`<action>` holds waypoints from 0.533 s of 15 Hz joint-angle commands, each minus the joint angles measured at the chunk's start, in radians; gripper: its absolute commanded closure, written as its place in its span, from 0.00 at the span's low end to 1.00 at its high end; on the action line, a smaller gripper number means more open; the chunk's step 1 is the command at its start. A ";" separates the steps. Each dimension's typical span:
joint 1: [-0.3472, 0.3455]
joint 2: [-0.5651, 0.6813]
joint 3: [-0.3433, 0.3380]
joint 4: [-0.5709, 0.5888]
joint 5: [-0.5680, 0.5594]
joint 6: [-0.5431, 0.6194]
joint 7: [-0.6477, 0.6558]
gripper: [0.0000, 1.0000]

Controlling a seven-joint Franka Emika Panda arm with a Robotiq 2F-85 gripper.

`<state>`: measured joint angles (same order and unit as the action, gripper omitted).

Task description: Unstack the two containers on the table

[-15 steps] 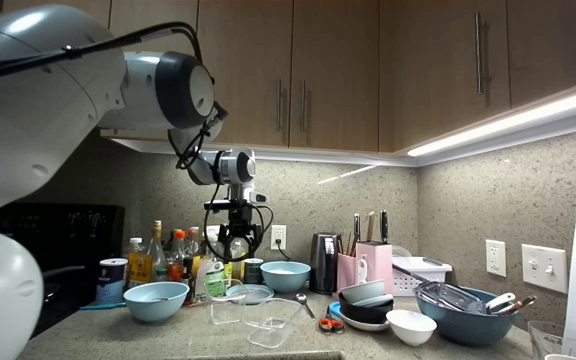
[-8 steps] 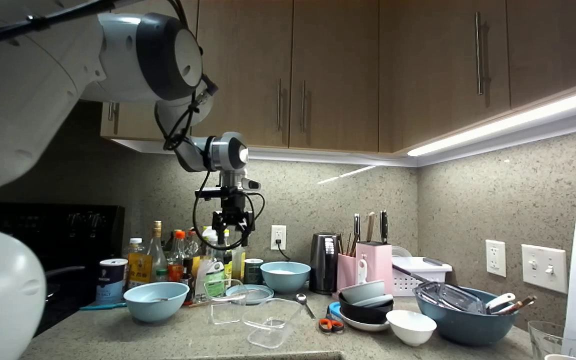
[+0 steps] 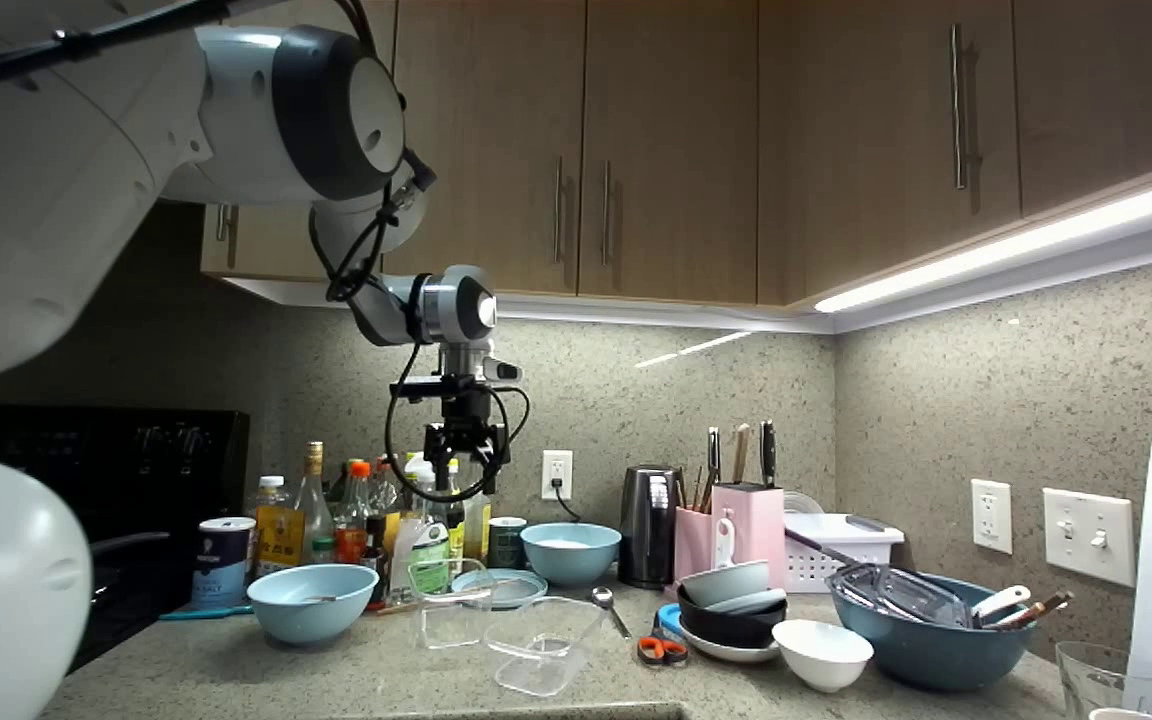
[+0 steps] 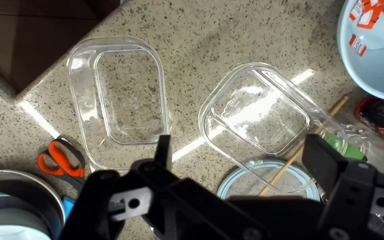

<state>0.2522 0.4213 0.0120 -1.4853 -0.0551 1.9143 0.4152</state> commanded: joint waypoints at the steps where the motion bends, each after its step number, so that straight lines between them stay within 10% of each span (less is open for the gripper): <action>1: -0.008 0.027 0.017 0.026 -0.009 -0.025 -0.003 0.00; 8: 0.000 0.106 0.021 0.080 -0.013 -0.079 -0.006 0.00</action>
<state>0.2541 0.4987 0.0273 -1.4459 -0.0551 1.8754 0.4151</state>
